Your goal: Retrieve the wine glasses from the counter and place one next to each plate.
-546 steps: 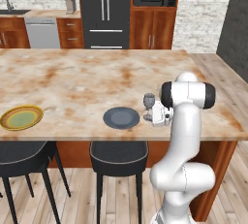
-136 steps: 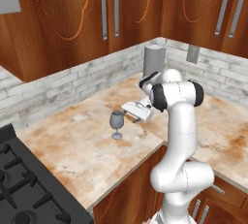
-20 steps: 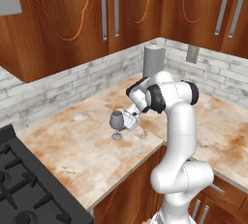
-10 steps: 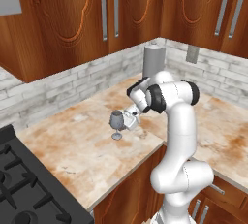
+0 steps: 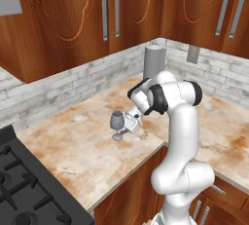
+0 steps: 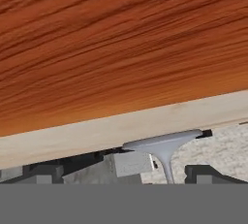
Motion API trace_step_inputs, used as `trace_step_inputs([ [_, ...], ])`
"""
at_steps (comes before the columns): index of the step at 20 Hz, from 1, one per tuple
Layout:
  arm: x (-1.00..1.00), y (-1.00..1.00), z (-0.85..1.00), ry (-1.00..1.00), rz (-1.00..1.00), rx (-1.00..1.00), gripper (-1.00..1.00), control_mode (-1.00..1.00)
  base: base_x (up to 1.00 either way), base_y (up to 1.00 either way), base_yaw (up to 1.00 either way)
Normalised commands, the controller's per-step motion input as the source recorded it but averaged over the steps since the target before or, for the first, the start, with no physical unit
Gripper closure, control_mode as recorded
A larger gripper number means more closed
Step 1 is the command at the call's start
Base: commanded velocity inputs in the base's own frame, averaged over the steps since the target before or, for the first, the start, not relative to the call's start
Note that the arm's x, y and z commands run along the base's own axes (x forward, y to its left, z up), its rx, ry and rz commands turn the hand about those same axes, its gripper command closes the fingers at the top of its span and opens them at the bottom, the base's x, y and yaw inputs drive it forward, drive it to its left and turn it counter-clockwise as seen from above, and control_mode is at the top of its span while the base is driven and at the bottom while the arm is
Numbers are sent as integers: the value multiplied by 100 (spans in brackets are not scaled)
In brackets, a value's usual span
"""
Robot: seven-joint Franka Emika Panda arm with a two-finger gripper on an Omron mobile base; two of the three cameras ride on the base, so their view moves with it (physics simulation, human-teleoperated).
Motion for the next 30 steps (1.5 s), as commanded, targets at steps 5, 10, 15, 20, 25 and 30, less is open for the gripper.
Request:
trace_step_inputs([
  [5,0,9,0,0,0,0,-100,-100,0,0,0],
  [10,0,13,0,0,0,0,-100,-100,0,0,0],
  [15,-7,6,-1,0,0,0,-100,-100,0,0,0],
  [20,-25,0,-6,0,0,0,-100,-100,0,0,0],
  [25,-2,0,0,0,0,0,-100,-100,0,0,0],
  [30,-20,0,0,0,0,0,-100,-100,0,0,0],
])
